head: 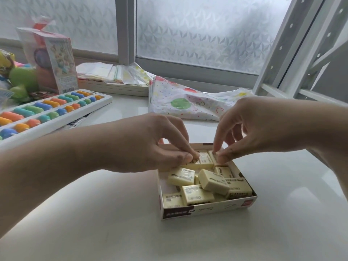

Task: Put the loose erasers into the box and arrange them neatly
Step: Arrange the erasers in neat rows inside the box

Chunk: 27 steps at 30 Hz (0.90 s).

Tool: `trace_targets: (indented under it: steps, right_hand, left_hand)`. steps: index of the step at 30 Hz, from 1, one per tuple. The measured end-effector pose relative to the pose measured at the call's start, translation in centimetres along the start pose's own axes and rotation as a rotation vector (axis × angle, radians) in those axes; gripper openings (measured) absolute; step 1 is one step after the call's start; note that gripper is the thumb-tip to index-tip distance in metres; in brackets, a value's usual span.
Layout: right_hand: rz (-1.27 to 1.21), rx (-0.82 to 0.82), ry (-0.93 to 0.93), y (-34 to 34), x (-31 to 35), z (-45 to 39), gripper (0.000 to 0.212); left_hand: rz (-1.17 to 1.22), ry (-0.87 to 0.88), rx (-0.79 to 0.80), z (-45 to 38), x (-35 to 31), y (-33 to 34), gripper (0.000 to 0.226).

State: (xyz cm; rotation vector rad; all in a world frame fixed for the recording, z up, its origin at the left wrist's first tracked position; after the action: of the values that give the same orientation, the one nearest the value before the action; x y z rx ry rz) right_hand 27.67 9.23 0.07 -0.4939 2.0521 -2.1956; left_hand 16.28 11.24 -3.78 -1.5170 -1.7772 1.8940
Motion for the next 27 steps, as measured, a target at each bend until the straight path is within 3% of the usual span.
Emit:
trace_targets:
  steps: [18,23,27]
  right_hand:
    - [-0.038,-0.062,-0.145,-0.4,1.1,0.0,0.032]
    - [-0.188,0.136,-0.23,1.1,3.8,1.7,0.05]
    - [-0.174,0.091,-0.262,1.4,3.9,1.2,0.039]
  left_hand:
    - [0.005,0.013,0.047,0.1,-0.3,-0.2,0.023]
    - [-0.043,0.047,0.109,1.0,-0.6,-2.0,0.032]
    - [-0.129,0.084,0.12,1.2,-0.3,-1.5,0.035]
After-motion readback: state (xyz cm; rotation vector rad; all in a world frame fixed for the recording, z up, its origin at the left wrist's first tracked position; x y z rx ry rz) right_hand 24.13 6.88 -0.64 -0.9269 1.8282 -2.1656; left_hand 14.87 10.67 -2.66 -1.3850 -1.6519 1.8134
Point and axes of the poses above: each hand's wrist, its own z-axis away from the middle knuckle, its own y-axis out of the palm, x = y × z, the point moved 9 cm from there along -z, towards the middle knuckle, and after that the axes turned 8 degrees about -x, right-handed, at the moved point
